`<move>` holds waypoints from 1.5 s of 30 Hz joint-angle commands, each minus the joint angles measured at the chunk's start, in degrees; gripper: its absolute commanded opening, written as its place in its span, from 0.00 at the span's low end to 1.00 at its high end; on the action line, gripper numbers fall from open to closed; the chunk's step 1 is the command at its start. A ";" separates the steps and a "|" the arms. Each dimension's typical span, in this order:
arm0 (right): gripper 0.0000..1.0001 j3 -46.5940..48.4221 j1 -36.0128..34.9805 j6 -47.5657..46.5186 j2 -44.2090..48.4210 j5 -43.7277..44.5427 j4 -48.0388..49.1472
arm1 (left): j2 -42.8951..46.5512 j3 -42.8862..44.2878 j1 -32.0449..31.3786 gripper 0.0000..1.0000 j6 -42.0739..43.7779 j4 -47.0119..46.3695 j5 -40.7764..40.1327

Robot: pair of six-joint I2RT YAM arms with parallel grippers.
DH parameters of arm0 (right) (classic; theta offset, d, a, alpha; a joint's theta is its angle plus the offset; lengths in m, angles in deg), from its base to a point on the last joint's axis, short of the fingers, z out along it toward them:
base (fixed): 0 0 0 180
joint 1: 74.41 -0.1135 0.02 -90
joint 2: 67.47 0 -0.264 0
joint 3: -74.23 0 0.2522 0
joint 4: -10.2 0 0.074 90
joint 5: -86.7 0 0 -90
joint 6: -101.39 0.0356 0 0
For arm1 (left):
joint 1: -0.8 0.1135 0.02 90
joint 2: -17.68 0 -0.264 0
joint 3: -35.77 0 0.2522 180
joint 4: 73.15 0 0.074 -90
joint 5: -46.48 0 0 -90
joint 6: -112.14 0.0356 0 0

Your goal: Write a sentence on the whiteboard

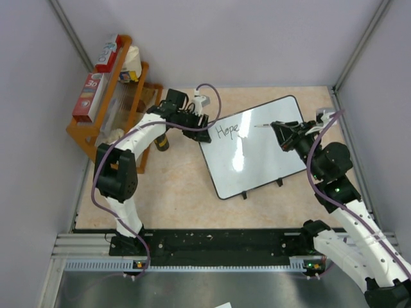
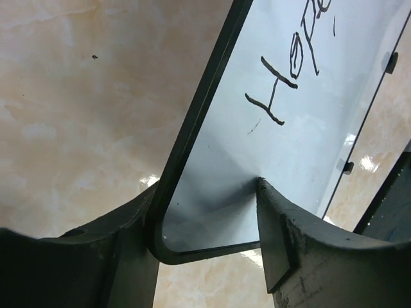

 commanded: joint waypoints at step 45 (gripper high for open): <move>0.00 0.50 0.62 -1.00 1.42 -0.14 0.14 | 3.52 -32.36 2.89 0.00 -27.41 -64.24 26.68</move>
